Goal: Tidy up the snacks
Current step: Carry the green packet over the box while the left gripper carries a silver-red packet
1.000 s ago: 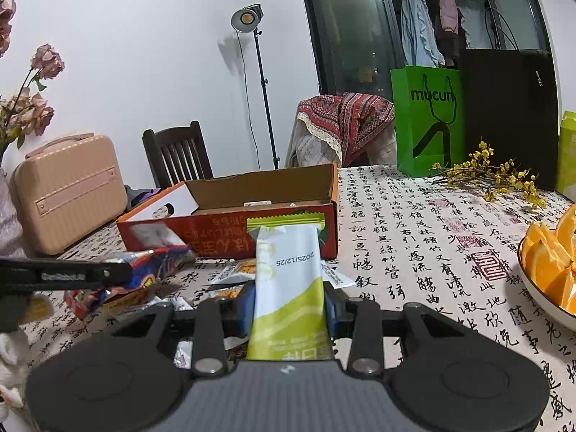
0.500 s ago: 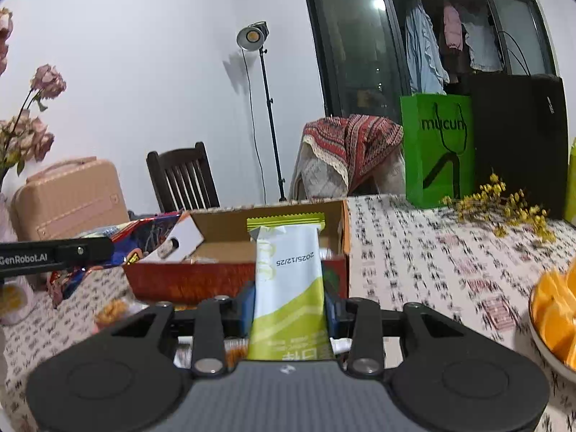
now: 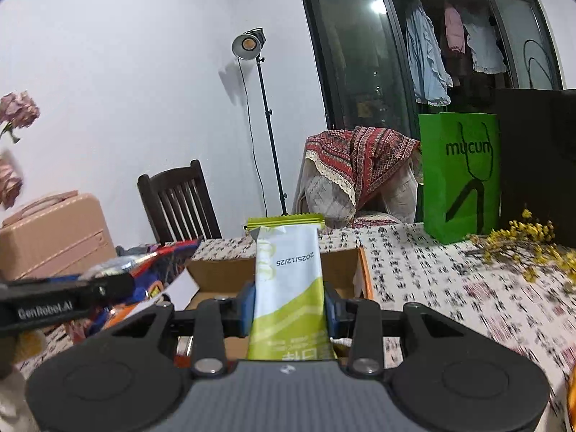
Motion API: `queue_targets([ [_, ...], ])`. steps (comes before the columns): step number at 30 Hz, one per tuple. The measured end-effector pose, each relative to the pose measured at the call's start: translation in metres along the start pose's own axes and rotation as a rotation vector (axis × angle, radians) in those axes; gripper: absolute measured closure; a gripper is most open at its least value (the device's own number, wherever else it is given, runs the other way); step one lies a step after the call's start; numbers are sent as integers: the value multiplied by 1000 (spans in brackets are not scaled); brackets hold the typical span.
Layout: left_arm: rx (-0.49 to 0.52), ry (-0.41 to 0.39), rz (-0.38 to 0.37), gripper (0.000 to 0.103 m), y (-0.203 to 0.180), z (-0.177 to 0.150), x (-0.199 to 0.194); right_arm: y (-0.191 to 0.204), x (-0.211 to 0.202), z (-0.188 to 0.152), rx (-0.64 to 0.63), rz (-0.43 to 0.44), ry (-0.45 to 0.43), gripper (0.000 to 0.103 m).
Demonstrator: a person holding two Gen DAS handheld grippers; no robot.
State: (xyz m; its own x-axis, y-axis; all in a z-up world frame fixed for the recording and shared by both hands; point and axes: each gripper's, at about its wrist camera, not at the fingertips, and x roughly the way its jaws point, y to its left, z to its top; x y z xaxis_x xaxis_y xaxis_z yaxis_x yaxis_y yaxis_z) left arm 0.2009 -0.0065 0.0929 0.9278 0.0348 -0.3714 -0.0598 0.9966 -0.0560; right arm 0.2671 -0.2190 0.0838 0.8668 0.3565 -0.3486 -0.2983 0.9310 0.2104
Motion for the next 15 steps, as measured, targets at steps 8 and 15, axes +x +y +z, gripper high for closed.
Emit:
queue_targets([
  [8,-25,44,38,47,10,9,58,1,63,14,6,-13,37,67],
  [15,-39,92,99,47,20,-8,100,-8,97,-6,-13,-27,32,67],
])
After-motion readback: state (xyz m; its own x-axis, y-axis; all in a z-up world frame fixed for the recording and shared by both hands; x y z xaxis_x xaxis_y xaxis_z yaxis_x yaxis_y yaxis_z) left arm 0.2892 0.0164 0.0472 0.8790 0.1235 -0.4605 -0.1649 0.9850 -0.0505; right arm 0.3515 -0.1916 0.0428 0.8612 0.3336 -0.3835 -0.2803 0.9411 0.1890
